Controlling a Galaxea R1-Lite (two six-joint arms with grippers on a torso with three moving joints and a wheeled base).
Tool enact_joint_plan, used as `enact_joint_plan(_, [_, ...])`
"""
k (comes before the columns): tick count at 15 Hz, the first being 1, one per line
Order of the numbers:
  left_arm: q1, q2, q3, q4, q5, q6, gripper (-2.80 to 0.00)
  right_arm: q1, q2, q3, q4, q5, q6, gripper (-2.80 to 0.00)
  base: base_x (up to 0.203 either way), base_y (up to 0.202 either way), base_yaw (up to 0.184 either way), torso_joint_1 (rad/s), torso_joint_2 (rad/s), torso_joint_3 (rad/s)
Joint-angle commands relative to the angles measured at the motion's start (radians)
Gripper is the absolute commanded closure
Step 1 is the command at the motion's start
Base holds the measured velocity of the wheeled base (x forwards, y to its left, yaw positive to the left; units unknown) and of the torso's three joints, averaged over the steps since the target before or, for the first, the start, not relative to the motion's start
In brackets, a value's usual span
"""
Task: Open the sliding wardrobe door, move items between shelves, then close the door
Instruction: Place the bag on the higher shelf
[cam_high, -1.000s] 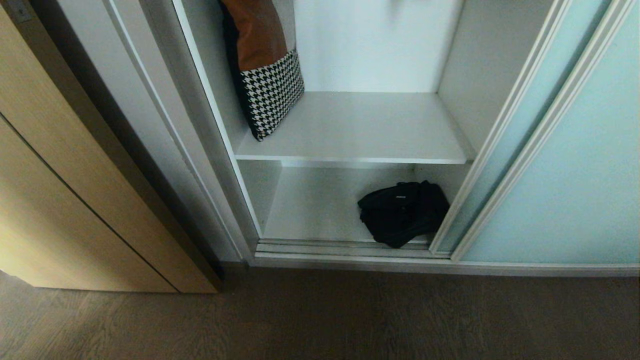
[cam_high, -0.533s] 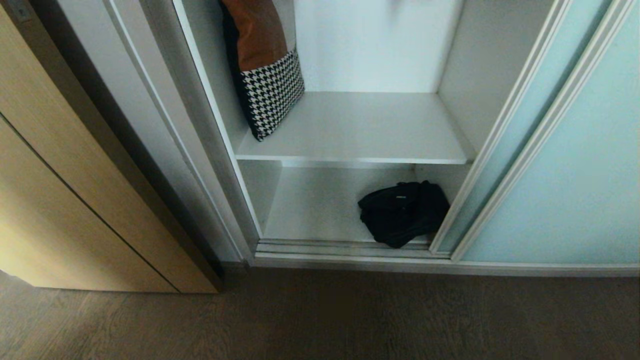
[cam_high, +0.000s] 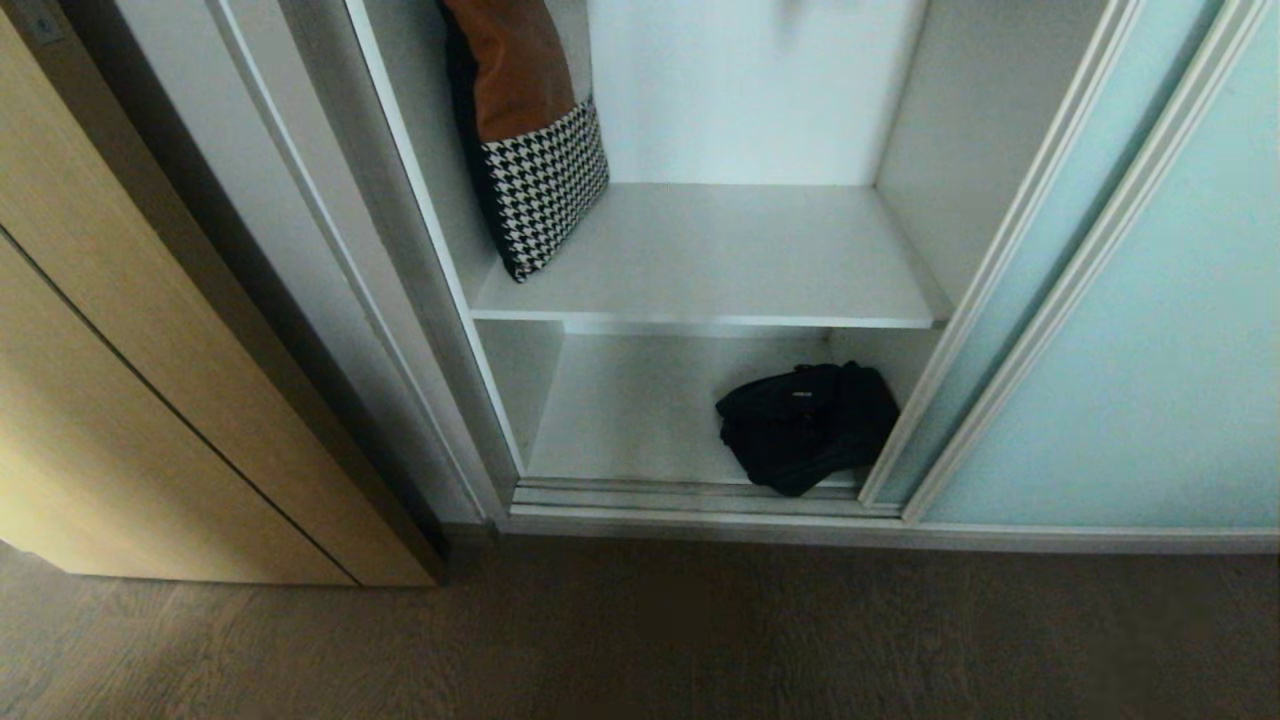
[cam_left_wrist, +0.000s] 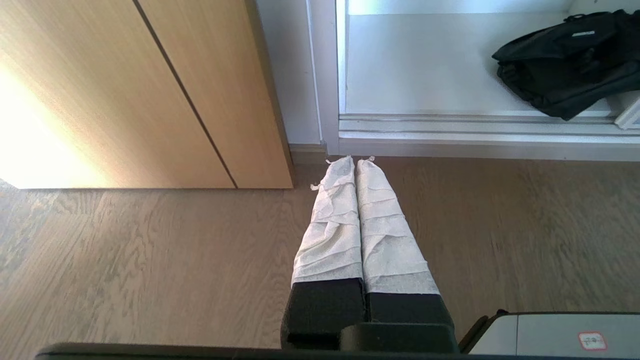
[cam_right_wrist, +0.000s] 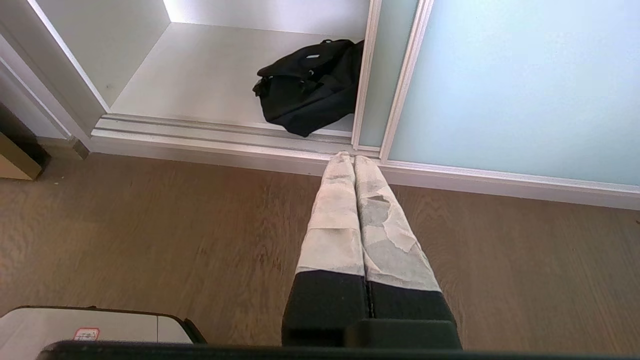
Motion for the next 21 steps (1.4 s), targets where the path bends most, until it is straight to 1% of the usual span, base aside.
enact_joint_plan(1, [0.000,0.002,0.000,-0.001,0.000,0.000,0.00,0.000,-0.001,0.000,0.000,0.000,0.000,0.00,0.000,0.000,0.000,0.000,0.00,0.000])
enact_joint_plan(4, [0.000,0.002,0.000,-0.001,0.007,-0.008,0.00,0.000,-0.001,0.000,0.000,0.000,0.000,0.00,0.000,0.000,0.000,0.000,0.00,0.000])
enact_joint_plan(8, [0.000,0.002,0.000,-0.001,0.006,-0.002,0.00,0.000,-0.001,0.000,0.000,0.000,0.000,0.00,0.000,0.000,0.000,0.000,0.00,0.000])
enact_joint_plan(13, [0.000,0.002,-0.002,0.001,0.007,-0.026,0.00,0.000,-0.001,0.000,0.000,0.000,0.000,0.00,0.000,0.000,0.000,0.000,0.00,0.000])
enact_joint_plan(21, [0.000,0.002,-0.006,0.012,0.010,-0.041,0.00,0.000,-0.001,0.000,0.000,0.001,0.000,0.00,0.000,0.000,0.000,0.004,0.00,-0.165])
